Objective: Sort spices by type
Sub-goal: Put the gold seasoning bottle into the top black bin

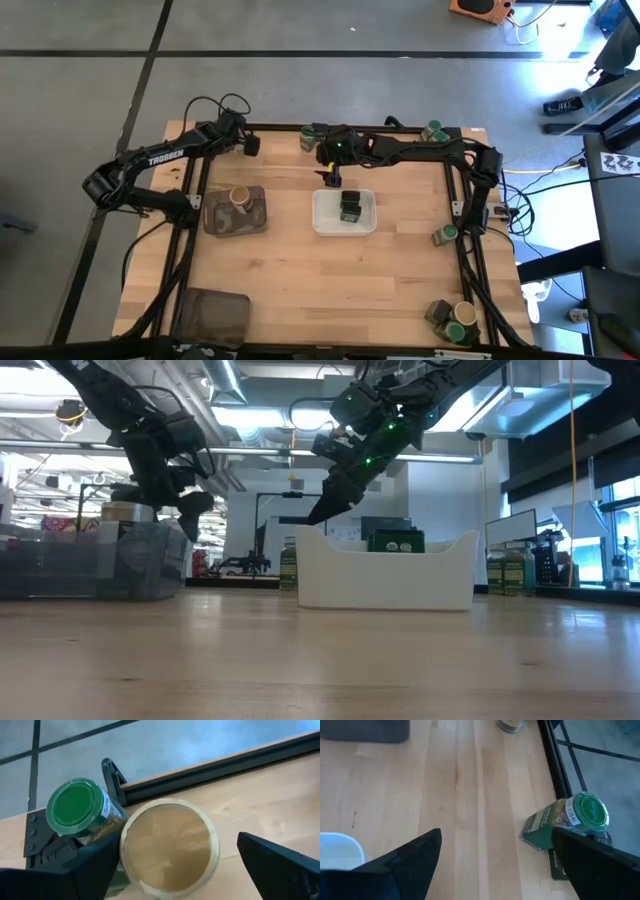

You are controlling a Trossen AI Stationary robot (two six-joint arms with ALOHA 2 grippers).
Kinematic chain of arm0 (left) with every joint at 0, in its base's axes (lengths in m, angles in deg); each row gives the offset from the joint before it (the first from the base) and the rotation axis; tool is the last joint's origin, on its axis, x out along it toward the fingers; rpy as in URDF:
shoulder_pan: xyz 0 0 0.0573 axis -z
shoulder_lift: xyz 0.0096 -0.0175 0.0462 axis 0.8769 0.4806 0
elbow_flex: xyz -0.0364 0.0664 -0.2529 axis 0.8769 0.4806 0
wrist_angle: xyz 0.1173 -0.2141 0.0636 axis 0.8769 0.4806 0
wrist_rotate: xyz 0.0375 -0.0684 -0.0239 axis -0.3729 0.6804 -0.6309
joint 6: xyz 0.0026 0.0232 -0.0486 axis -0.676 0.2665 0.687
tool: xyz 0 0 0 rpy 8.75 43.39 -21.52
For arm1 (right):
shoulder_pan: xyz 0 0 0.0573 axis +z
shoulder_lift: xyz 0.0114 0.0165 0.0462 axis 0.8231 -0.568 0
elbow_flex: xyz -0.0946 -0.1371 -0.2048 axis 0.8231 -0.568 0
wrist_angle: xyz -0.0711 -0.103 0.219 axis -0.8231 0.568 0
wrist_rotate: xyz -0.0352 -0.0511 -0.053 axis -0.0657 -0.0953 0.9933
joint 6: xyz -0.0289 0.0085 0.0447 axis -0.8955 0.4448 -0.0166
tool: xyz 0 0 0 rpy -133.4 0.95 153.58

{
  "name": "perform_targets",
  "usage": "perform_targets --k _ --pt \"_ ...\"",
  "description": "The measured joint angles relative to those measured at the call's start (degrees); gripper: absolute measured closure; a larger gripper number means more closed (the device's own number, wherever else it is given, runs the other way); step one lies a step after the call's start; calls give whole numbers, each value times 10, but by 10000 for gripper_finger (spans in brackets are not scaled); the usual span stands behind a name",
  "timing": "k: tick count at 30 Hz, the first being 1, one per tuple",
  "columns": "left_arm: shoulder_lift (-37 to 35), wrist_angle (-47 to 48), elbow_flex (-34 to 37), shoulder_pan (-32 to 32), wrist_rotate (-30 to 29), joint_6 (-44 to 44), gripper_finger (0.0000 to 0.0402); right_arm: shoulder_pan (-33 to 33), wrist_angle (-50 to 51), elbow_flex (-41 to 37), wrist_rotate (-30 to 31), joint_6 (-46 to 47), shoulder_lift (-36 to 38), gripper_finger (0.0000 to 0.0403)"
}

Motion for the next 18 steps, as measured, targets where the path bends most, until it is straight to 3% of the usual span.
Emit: perform_targets --k 11,18 --pt "42 -10 0 -1 9 -7 13 0 5 0 0 0 0 27" --pt "42 -24 0 -1 6 -21 80 0 12 0 0 1 0 27"
